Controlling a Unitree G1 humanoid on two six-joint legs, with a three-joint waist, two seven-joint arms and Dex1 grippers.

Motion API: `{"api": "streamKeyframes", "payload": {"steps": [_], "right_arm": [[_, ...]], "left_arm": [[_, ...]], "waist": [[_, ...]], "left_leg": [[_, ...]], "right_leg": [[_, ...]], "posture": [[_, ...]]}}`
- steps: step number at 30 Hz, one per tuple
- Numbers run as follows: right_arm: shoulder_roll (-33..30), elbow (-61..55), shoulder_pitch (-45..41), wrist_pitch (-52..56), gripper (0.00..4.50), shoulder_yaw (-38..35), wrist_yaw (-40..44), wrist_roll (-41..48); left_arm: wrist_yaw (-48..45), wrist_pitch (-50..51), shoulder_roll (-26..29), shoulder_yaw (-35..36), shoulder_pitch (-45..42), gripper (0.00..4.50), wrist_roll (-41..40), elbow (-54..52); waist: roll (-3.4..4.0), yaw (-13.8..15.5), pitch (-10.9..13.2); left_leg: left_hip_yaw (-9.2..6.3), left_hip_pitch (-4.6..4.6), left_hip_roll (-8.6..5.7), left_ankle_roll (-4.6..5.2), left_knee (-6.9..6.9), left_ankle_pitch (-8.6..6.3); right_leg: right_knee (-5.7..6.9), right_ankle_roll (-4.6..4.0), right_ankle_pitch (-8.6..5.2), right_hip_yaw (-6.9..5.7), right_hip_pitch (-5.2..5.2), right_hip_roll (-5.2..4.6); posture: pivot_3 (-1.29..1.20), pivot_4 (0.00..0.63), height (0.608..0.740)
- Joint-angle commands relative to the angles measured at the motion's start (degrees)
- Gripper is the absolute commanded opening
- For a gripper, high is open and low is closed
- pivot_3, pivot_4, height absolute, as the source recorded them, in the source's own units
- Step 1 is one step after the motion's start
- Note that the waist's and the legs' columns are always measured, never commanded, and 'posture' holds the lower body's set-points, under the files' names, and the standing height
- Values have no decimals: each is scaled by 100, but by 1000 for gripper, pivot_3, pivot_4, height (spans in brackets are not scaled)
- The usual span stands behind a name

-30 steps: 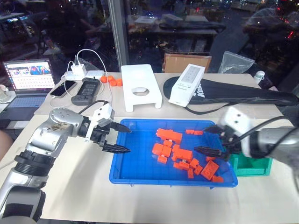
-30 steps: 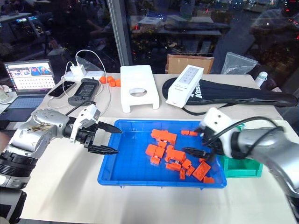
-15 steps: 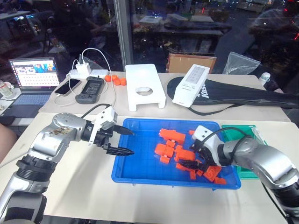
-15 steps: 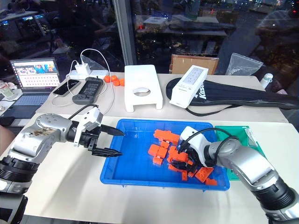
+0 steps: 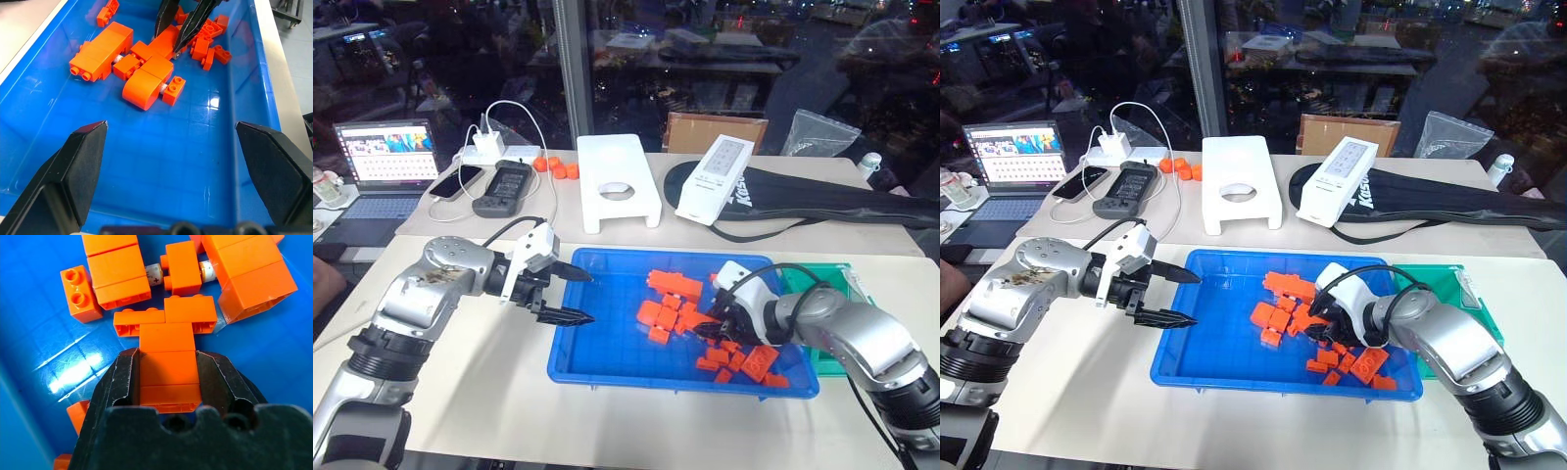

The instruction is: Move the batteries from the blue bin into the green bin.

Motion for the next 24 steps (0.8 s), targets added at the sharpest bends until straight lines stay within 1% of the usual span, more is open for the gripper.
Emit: {"api": "streamKeyframes", "payload": {"steps": [1,5,7,9,11,13,14,16,17,18,19,20,23,24], "right_arm": [[-289,-264,-285,152,1469,-609,243,224],[-655,-83,-356,46,1469,-901,455,214],[-855,417,-245,-350,1469,-808,384,-215],[-912,769,-176,-639,1469,-699,300,-516],[-765,947,-159,-829,1469,-727,214,-642],[-655,1037,-173,-935,2471,-785,105,-769],[-632,1038,-200,-922,2595,-822,85,-790],[-612,967,-255,-885,3289,-899,124,-772],[-582,894,-297,-825,3754,-955,171,-694],[-566,731,-323,-684,3955,-996,307,-503],[-565,565,-326,-558,4312,-996,439,-335],[-567,455,-324,-471,4412,-992,526,-229],[-549,150,-264,-363,4412,-839,713,-55],[-457,80,-236,-355,4412,-758,701,-34]], "left_arm": [[-54,-161,21,56,-102,4500,46,-5],[-72,-173,-8,37,-112,4500,74,11],[-86,-219,-34,-8,-132,4500,111,45],[-93,-253,-61,-51,-158,4500,143,76],[-109,-276,-84,-93,-175,4500,188,102],[-109,-304,-104,-128,-194,4500,252,131],[-104,-306,-121,-127,-210,4500,260,150],[-110,-296,-139,-111,-230,4500,261,170],[-124,-302,-139,-110,-236,4500,270,182],[-166,-307,-124,-114,-224,4500,263,169],[-201,-308,-112,-123,-214,4500,257,155],[-225,-307,-105,-128,-207,4500,254,144],[-218,-301,-138,-129,-225,4500,280,163],[-208,-303,-156,-141,-239,4500,300,172]], "waist": [[1,2,1],[1,7,1],[0,6,0],[0,8,1],[0,3,0],[2,-10,0],[2,-22,0],[3,-17,0],[3,-17,0],[4,-17,0],[4,-17,0],[4,-17,0],[4,-13,0],[4,-10,0]], "left_leg": [[0,0,0,0,0,0],[0,0,0,0,-1,0],[0,0,0,0,-2,0],[0,0,0,0,0,0],[1,0,0,0,0,0],[1,0,0,0,-2,0],[1,0,0,1,-3,0],[0,0,0,1,-3,0],[0,0,0,1,-3,0],[0,0,0,1,-2,0],[0,0,0,1,-2,0],[0,0,0,1,-2,0],[-1,0,0,1,-3,0],[-1,0,0,1,-2,0]], "right_leg": [[0,0,0,0,0,0],[-2,-1,0,-1,1,-1],[-4,0,0,-2,1,-1],[-6,0,0,-2,2,-2],[-5,-1,0,0,0,-1],[-2,-1,0,0,-1,0],[-1,-1,0,1,-3,1],[2,-1,1,3,-3,2],[3,-1,0,2,-2,2],[2,-1,1,3,-2,2],[2,-2,1,3,-2,2],[2,-2,1,2,-2,2],[3,-2,1,0,-1,2],[3,-1,0,0,-1,2]], "posture": [[0,150,712],[0,150,712],[0,150,712],[0,150,712],[0,150,712],[0,150,712],[0,150,712],[0,150,712],[0,150,712],[0,150,712],[0,150,712],[0,150,712],[0,150,712],[0,150,712]]}}
